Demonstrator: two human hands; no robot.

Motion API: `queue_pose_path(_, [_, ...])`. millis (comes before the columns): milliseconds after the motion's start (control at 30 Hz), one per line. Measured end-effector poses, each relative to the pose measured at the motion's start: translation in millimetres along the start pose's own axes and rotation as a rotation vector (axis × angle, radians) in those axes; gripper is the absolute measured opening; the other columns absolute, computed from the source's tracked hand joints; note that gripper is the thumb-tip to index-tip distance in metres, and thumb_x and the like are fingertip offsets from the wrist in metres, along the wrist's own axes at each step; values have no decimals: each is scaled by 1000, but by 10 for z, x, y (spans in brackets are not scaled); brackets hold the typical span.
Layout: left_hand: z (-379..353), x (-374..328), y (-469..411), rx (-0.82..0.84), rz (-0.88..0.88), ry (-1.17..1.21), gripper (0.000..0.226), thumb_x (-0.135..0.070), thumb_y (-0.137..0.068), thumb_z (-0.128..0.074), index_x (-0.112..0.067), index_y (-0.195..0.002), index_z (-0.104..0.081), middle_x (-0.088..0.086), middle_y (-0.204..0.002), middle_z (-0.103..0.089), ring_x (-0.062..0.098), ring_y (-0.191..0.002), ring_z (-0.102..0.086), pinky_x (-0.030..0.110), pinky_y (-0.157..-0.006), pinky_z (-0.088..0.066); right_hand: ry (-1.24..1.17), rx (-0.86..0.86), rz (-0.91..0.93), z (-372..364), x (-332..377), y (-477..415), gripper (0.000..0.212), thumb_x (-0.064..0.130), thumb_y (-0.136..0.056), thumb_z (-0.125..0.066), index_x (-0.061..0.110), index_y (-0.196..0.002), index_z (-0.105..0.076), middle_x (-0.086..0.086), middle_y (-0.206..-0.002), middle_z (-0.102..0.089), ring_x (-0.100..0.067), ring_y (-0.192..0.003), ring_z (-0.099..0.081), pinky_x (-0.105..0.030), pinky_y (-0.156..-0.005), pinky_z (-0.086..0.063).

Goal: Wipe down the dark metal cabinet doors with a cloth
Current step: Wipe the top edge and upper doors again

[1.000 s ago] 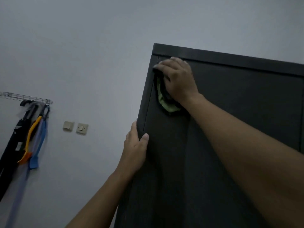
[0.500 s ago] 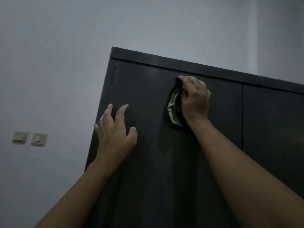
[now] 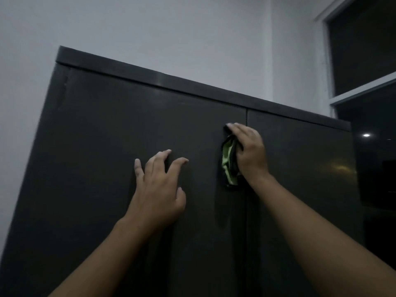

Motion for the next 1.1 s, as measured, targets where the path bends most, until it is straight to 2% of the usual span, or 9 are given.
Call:
queue_pose_path(133, [-307, -436, -165, 18, -70, -4, 67, -30, -89, -54, -35, -149, -25, 5, -158, -15, 20, -150, -5, 57, -118, 10, 7, 60, 199, 153, -332, 290, 41, 2, -94, -59, 18, -131, -66, -2, -133, -63, -30, -121, -56, -49, -105, -42])
queue_pose_path(300, [-697, -925, -399, 29, -121, -31, 69, -33, -90, -53, -34, -151, -22, 5, -159, -14, 20, -150, -4, 58, -117, 11, -25, 97, 352, 381, -764, 480, 33, 15, -98, -59, 21, -130, -67, 1, -135, -62, -29, -126, -55, -52, -105, -42])
queue_pose_path(433, [-925, -1215, -565, 12, -119, -60, 68, -33, -88, -54, -30, -151, -27, 8, -158, -18, 24, -150, -8, 61, -117, 9, 42, 13, 59, 547, -1428, 250, 47, 20, -92, -43, 31, -133, -62, 6, -138, -59, -28, -133, -49, -57, -111, -33])
queue_pose_path(533, [-1016, -1352, -676, -8, -98, -90, 68, -33, -90, -54, -30, -152, -25, 8, -158, -16, 24, -150, -6, 58, -116, 11, 30, -111, -143, 684, -1953, -71, 57, 18, -85, -34, 24, -132, -64, -2, -135, -62, -34, -129, -51, -53, -113, -33])
queue_pose_path(667, [-1101, -1469, -745, -42, -44, -73, 66, -32, -89, -55, -29, -150, -28, 9, -156, -16, 25, -149, -9, 58, -117, 9, -13, -254, -266, 773, -2094, -267, 47, 4, -90, -40, 13, -128, -67, -9, -130, -64, -34, -123, -52, -41, -111, -37])
queue_pose_path(767, [-1152, -1536, -756, -79, 6, -41, 63, -36, -87, -46, -26, -148, -32, 8, -155, -20, 25, -148, -13, 58, -118, 5, -27, -192, -117, 742, -1858, -123, 49, 19, -88, -39, 16, -130, -65, -6, -133, -62, -33, -125, -51, -42, -112, -35])
queue_pose_path(933, [-1203, -1597, -774, -217, 96, 40, 58, -30, -87, -40, -19, -144, -43, 5, -150, -34, 21, -144, -26, 57, -121, -2, -2, 135, 305, 629, -1303, 627, 63, 46, -85, -53, 22, -143, -52, 0, -147, -50, -27, -139, -39, -47, -116, -27])
queue_pose_path(1000, [-1253, -1570, -764, -224, 88, 30, 58, -25, -87, -39, -17, -144, -43, 5, -152, -34, 20, -147, -22, 53, -121, -1, 43, 174, 432, 587, -1205, 924, 60, 42, -88, -56, 24, -144, -51, 2, -149, -48, -27, -140, -39, -49, -115, -29])
queue_pose_path(1100, [-1265, -1442, -744, -202, 29, -5, 60, -14, -85, -44, -16, -145, -42, 5, -153, -34, 20, -147, -23, 50, -120, -3, 47, 131, 635, 570, -1227, 1044, 45, 33, -96, -51, 26, -140, -56, 3, -146, -53, -26, -138, -45, -51, -111, -35])
Point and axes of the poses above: each hand's wrist, its own y-axis away from the middle knuckle, its own z-axis out of the back of the hand, x = y × z, the point moved 5 cm from there along -y, towards the middle knuckle
